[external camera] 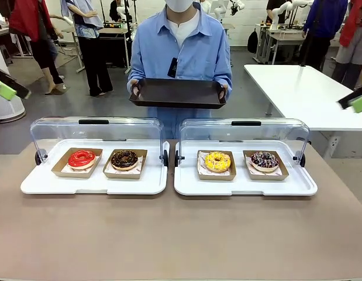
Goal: Provide the desired donut to the person.
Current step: Pick up and lift the Paper togo box containing the Donut pointed at by the person.
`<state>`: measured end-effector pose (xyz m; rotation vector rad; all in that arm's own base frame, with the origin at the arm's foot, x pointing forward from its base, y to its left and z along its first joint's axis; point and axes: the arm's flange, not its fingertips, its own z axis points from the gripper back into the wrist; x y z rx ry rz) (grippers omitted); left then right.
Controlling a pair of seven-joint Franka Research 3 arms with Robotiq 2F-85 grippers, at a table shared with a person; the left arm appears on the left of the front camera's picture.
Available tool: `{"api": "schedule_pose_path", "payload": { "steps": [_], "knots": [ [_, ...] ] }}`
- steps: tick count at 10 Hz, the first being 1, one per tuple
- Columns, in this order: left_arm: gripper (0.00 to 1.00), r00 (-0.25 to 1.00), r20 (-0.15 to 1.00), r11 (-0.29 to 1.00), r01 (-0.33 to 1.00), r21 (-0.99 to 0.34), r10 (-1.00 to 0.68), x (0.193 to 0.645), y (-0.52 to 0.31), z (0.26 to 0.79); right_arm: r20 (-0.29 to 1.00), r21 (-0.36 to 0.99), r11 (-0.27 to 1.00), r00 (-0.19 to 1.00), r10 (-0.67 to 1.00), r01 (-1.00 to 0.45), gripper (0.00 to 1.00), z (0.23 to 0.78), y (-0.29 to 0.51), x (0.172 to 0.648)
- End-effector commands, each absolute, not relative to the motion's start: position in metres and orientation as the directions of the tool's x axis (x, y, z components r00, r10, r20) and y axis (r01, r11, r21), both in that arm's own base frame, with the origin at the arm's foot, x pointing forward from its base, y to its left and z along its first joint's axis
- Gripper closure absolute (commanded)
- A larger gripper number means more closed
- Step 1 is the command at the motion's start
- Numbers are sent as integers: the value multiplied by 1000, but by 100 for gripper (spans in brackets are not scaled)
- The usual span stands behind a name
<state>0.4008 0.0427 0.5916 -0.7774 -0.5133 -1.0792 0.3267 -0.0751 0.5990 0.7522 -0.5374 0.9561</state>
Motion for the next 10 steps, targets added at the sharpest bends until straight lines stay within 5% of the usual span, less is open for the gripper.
{"api": "schedule_pose_path", "payload": {
  "steps": [1,4,10],
  "knots": [
    [0,327,796,199,945,-260,-510,418,72,580,759,338,362,479,441,-869,0,594,-112,336],
    [0,229,901,161,970,-181,-370,410,117,560,849,305,297,400,346,-905,0,584,-161,327],
    [0,190,896,192,974,-120,-401,387,134,561,853,276,313,382,357,-909,0,570,-213,326]
  ]
}}
